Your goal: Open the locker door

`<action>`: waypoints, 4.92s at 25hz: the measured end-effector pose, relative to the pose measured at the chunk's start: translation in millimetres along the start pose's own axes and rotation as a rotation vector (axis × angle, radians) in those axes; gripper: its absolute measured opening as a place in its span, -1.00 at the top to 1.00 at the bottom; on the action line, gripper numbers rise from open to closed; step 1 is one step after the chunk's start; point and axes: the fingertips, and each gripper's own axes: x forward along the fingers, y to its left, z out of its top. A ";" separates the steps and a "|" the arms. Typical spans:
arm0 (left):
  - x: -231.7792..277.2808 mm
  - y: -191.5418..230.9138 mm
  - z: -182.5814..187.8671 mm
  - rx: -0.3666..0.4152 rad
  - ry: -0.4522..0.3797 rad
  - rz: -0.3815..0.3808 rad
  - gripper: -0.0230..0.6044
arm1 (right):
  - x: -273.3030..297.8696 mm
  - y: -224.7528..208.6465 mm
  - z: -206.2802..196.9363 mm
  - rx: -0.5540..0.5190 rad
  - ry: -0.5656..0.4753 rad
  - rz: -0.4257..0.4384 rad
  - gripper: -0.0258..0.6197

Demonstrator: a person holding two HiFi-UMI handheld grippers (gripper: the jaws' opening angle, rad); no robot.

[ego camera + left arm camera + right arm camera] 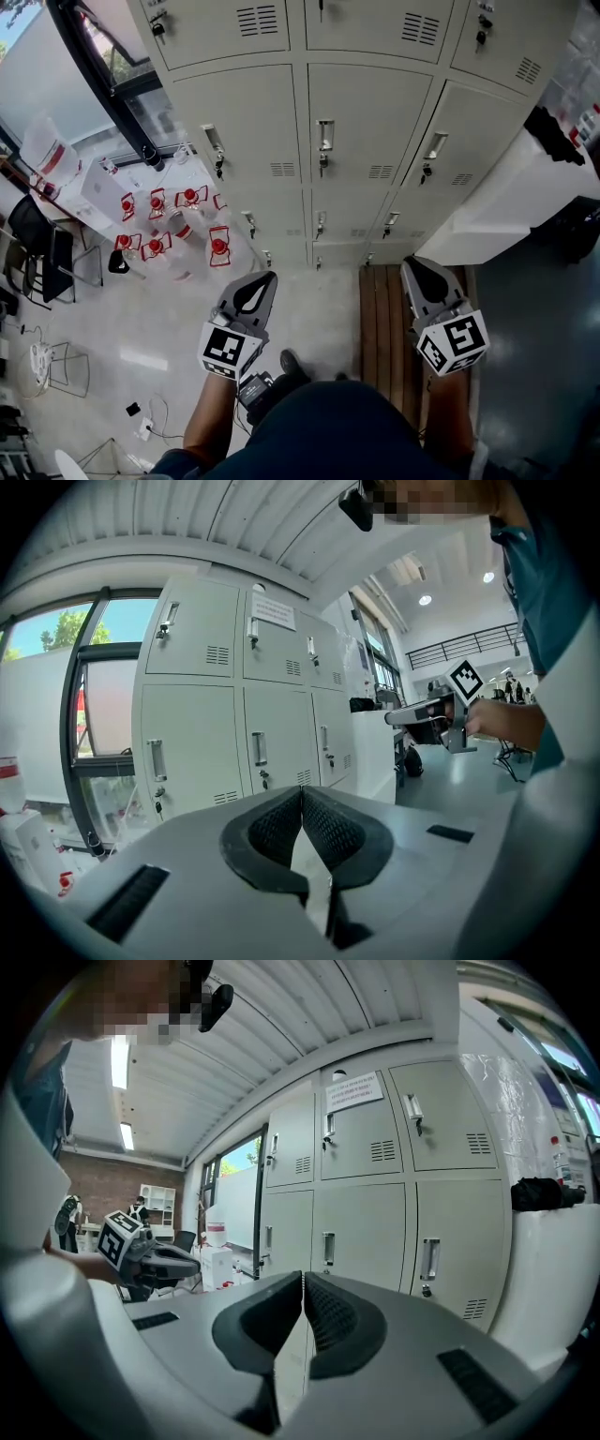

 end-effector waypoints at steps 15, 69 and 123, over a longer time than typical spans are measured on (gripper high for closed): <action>18.8 123.2 -42.6 -0.054 0.008 -0.057 0.87 | 92.3 51.4 -0.5 -0.013 0.064 -0.078 0.81; 183.8 317.4 -384.2 -0.192 0.305 0.369 0.87 | 321.3 16.6 -228.7 0.030 0.379 0.213 0.81; 232.2 343.0 -506.5 -0.242 0.423 0.547 0.52 | 343.7 12.8 -326.3 0.062 0.506 0.224 0.81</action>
